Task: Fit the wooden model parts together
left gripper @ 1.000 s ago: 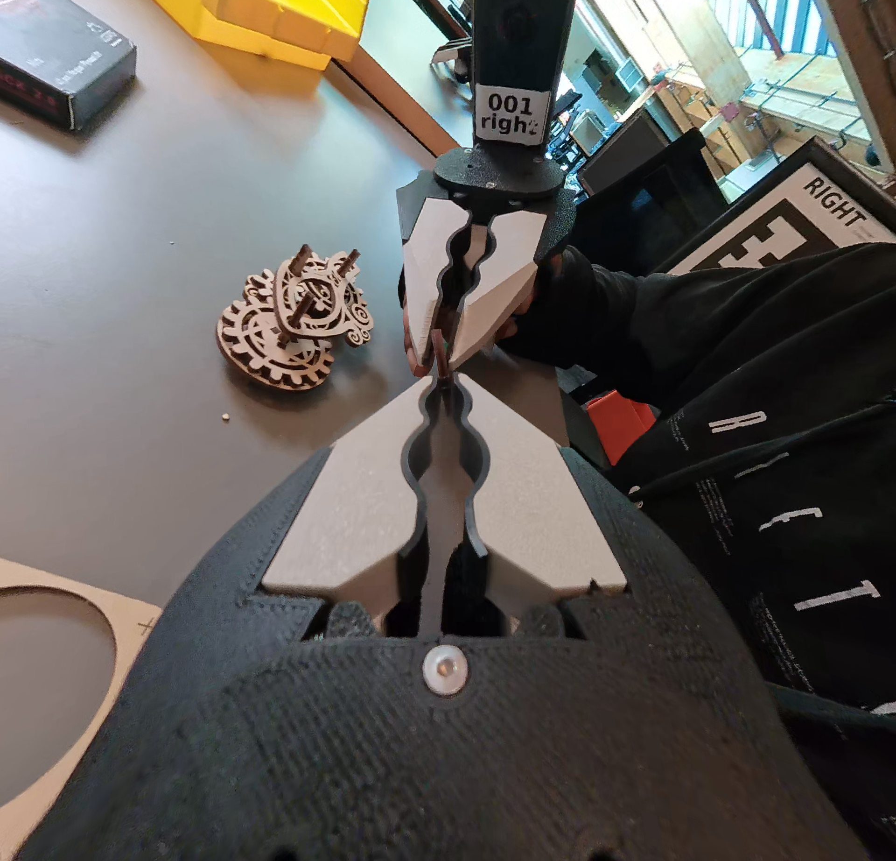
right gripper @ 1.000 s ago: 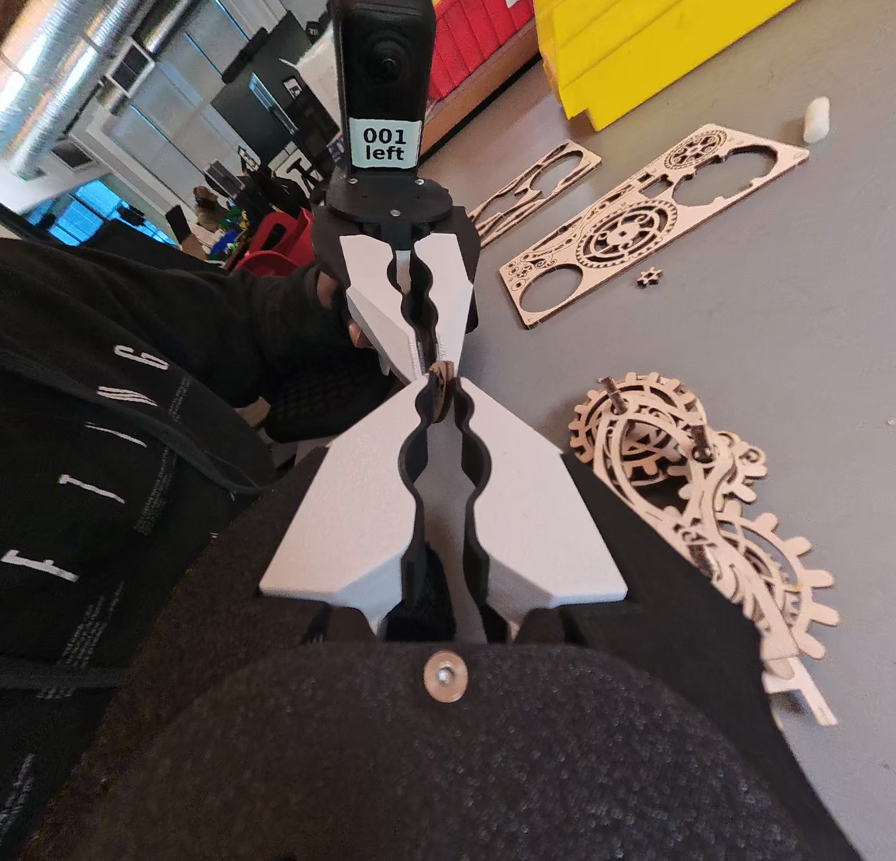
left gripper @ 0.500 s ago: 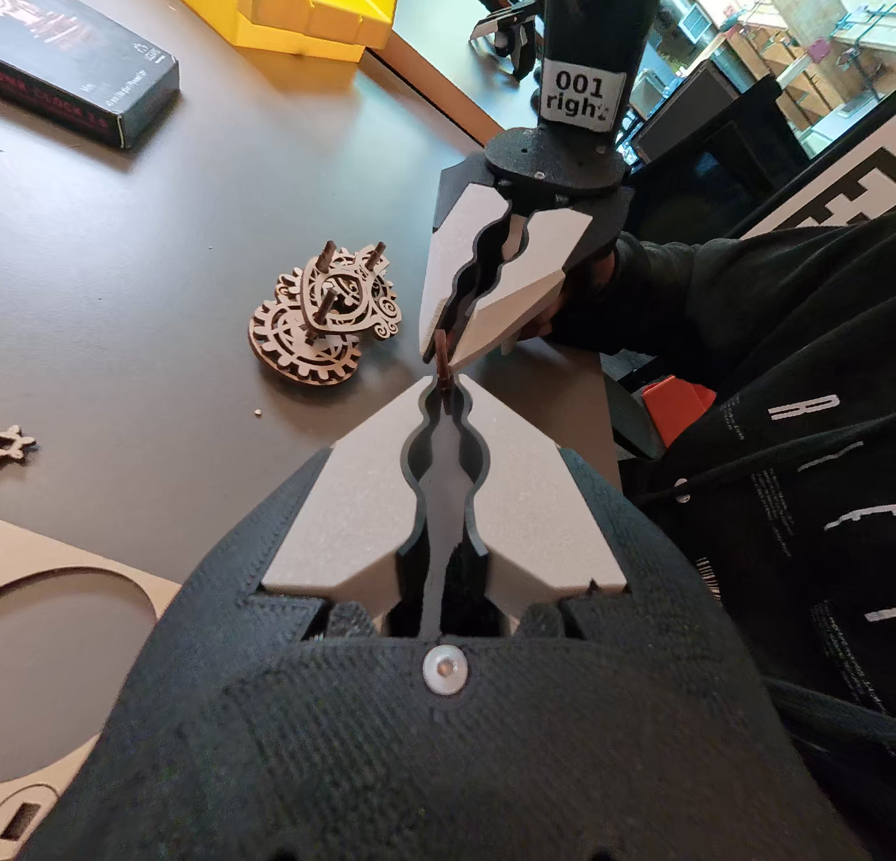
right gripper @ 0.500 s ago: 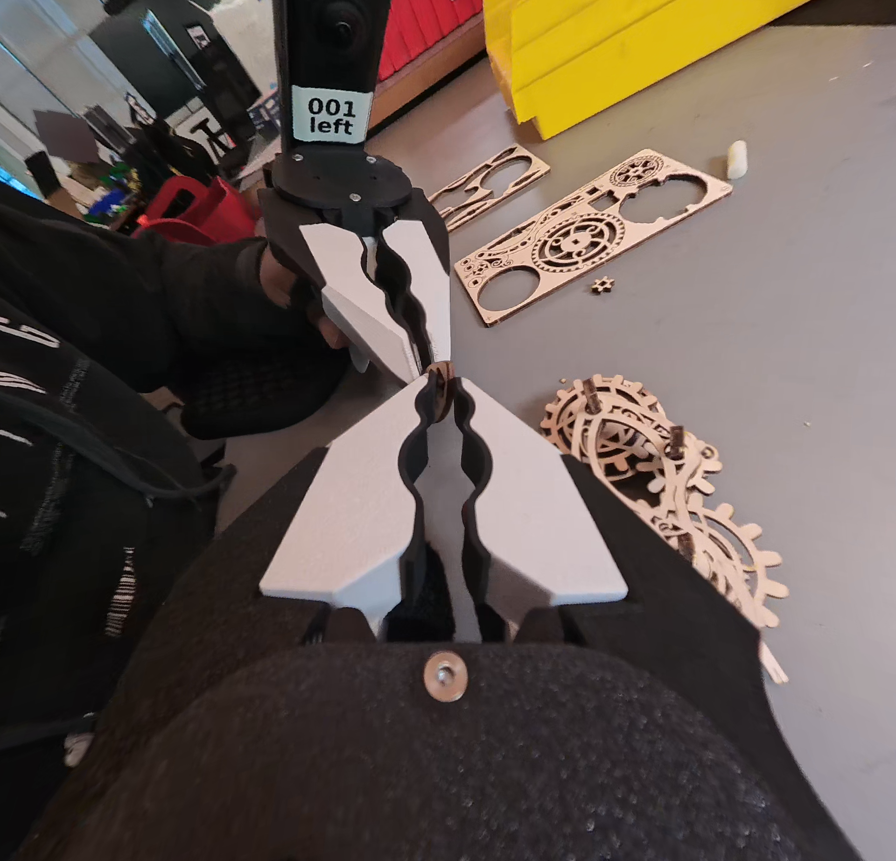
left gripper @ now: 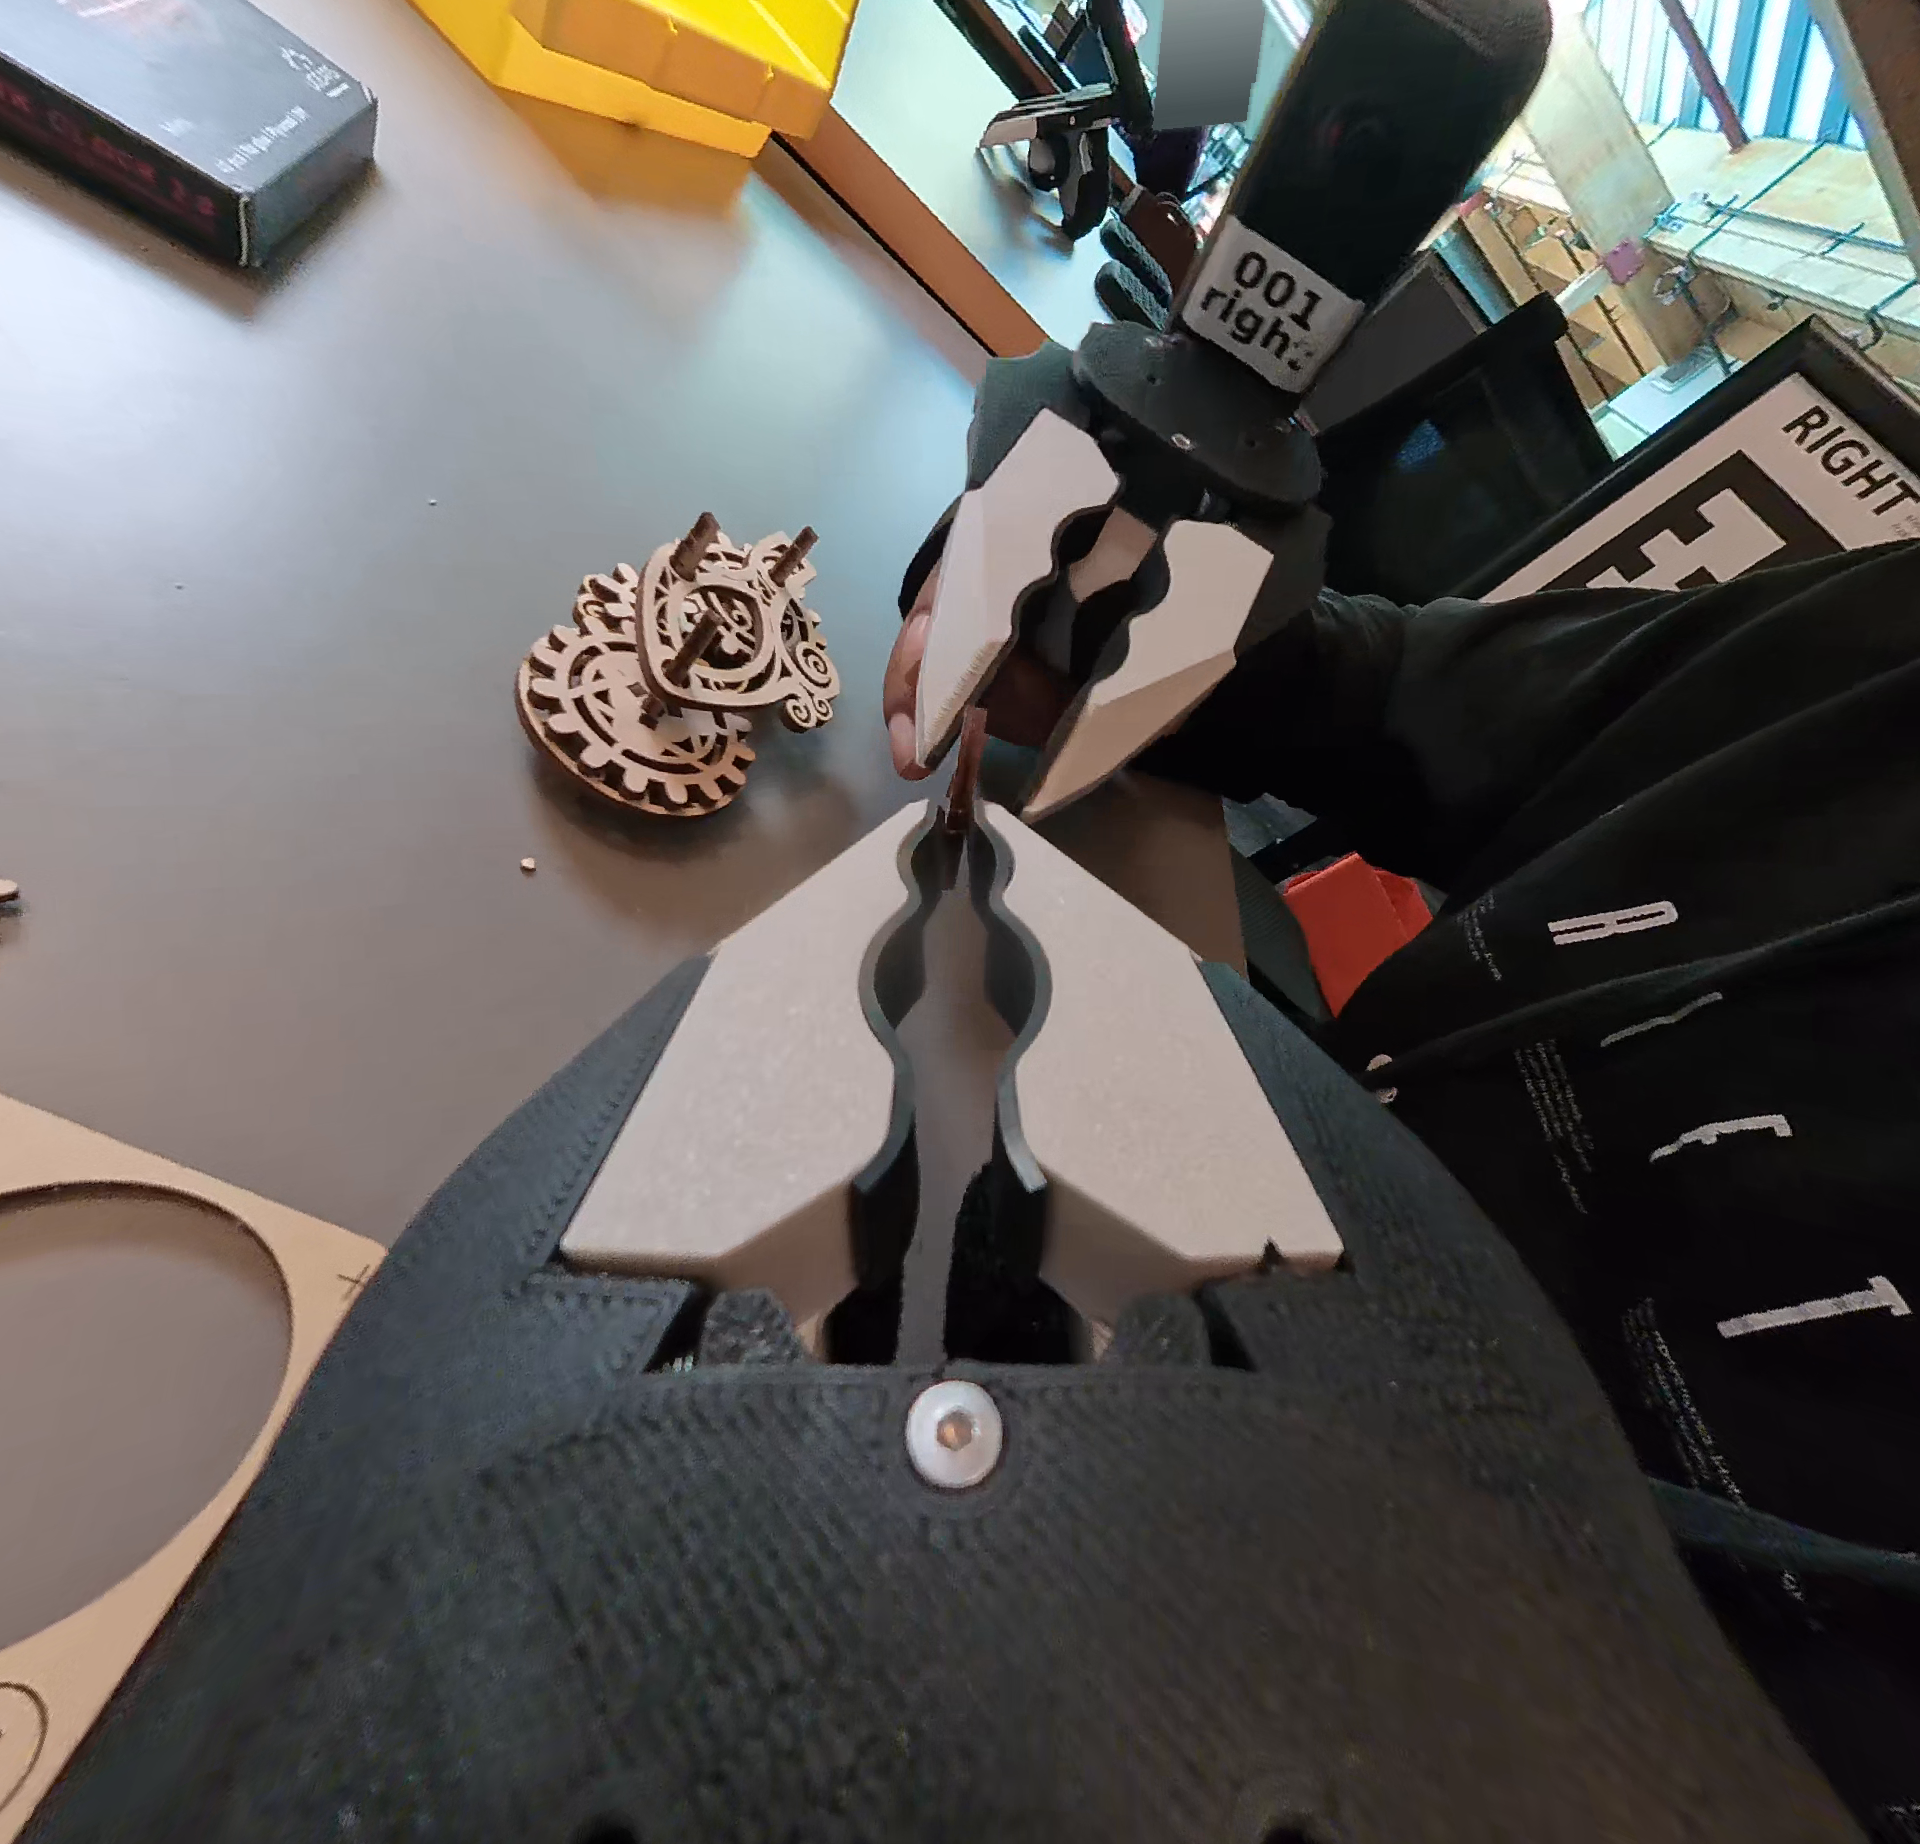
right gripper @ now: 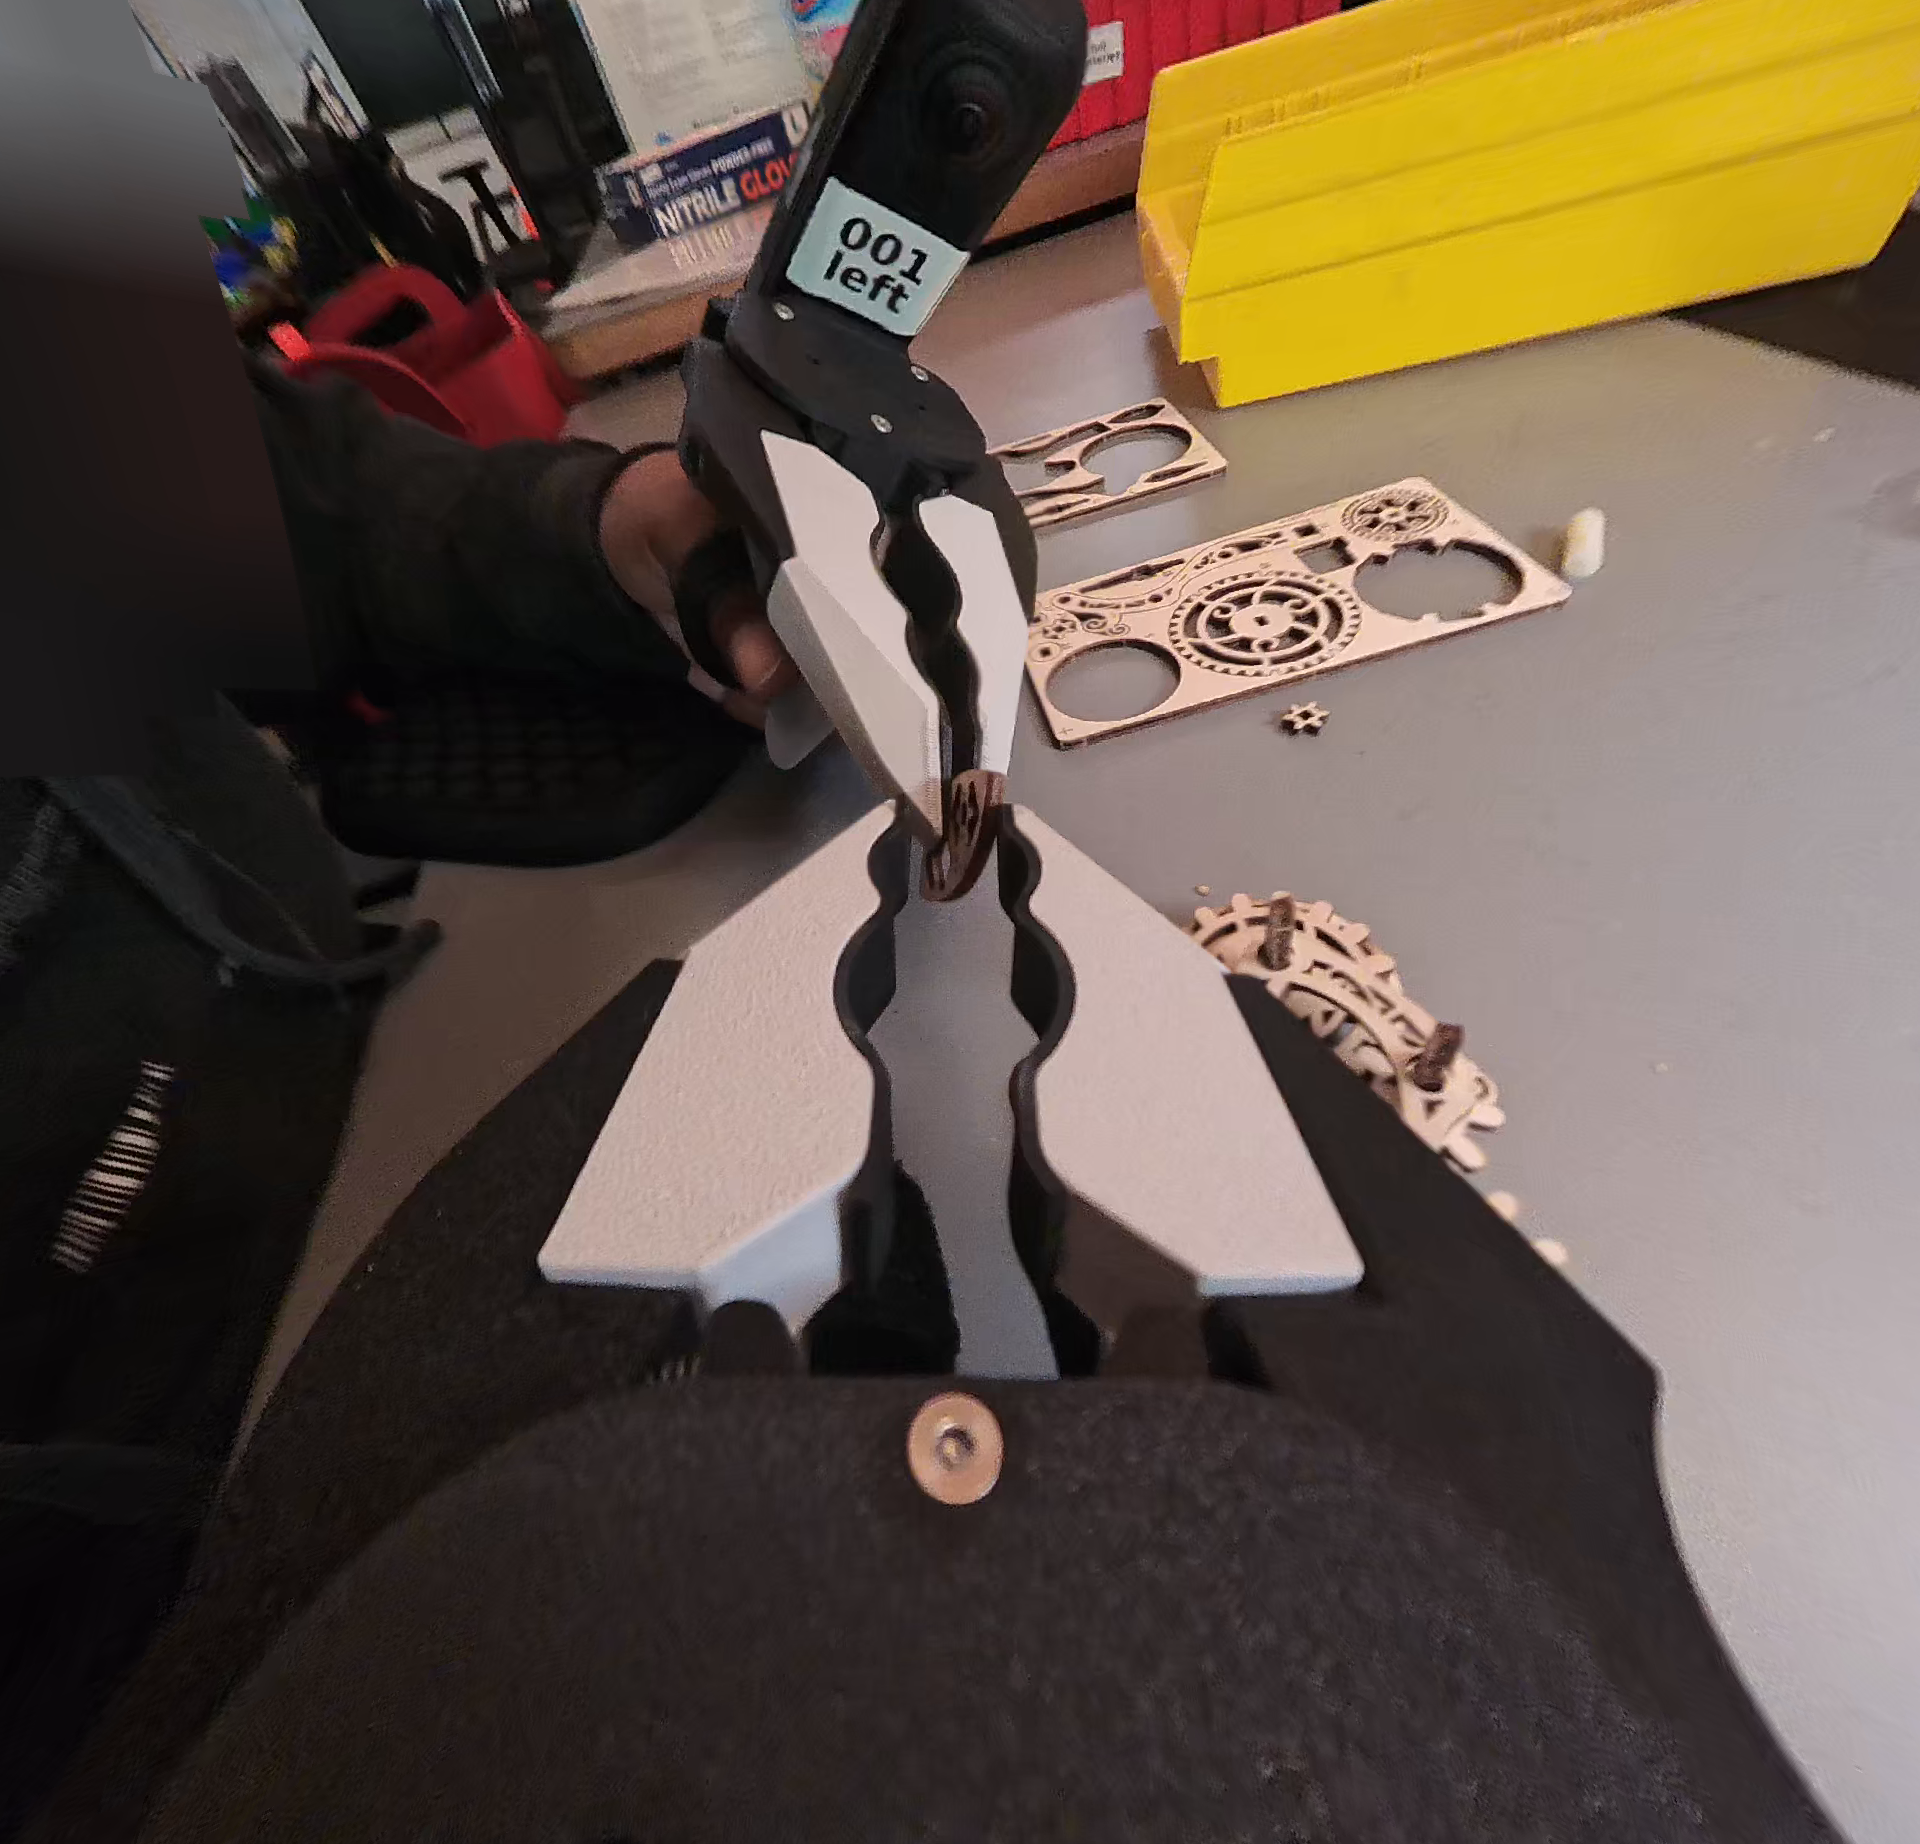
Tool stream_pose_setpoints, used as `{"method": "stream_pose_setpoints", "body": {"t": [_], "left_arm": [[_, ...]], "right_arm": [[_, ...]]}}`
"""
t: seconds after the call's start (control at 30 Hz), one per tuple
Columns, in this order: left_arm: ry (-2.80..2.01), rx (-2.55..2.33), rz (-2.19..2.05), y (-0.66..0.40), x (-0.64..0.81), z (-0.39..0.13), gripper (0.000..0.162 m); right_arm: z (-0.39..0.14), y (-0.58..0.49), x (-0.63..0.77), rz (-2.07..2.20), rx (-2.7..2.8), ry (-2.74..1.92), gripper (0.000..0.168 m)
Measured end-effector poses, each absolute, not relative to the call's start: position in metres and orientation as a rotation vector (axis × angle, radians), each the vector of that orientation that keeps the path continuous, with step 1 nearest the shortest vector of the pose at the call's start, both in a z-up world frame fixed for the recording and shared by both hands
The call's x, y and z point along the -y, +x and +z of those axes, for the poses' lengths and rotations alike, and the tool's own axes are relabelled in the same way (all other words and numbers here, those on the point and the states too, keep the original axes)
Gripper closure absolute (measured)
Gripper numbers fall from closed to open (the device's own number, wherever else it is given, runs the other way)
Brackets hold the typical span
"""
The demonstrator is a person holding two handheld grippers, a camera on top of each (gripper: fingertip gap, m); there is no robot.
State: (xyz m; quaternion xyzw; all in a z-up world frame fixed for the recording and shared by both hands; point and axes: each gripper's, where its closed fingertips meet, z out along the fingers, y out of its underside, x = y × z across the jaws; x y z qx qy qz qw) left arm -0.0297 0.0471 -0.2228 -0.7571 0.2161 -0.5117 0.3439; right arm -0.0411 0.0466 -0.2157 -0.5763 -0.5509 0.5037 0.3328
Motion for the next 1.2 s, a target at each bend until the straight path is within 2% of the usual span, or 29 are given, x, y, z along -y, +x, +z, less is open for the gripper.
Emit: {"method": "stream_pose_setpoints", "body": {"t": [0.13, 0.3, 0.77, 1.07, 1.2], "left_arm": [[-1.966, -0.552, -1.323, -0.030, -0.048, -0.222, 0.158], [-1.958, -0.549, -1.309, -0.030, -0.049, -0.220, 0.159], [-1.996, -0.563, -1.082, -0.033, -0.060, -0.231, 0.160], [-1.892, -0.662, -0.892, -0.033, -0.062, -0.220, 0.160], [-1.826, -0.721, -0.777, -0.032, -0.062, -0.215, 0.159]], "right_arm": [[-0.214, -0.040, -0.048, 1.149, 1.497, -1.370, 0.165], [-0.214, -0.042, -0.053, 1.192, 1.453, -1.440, 0.163], [-0.225, -0.044, -0.068, 0.938, 1.347, -1.597, 0.162], [-0.213, -0.043, -0.070, 1.138, 1.148, -1.671, 0.163], [-0.210, -0.043, -0.071, 1.386, 0.998, -1.757, 0.163]]}}
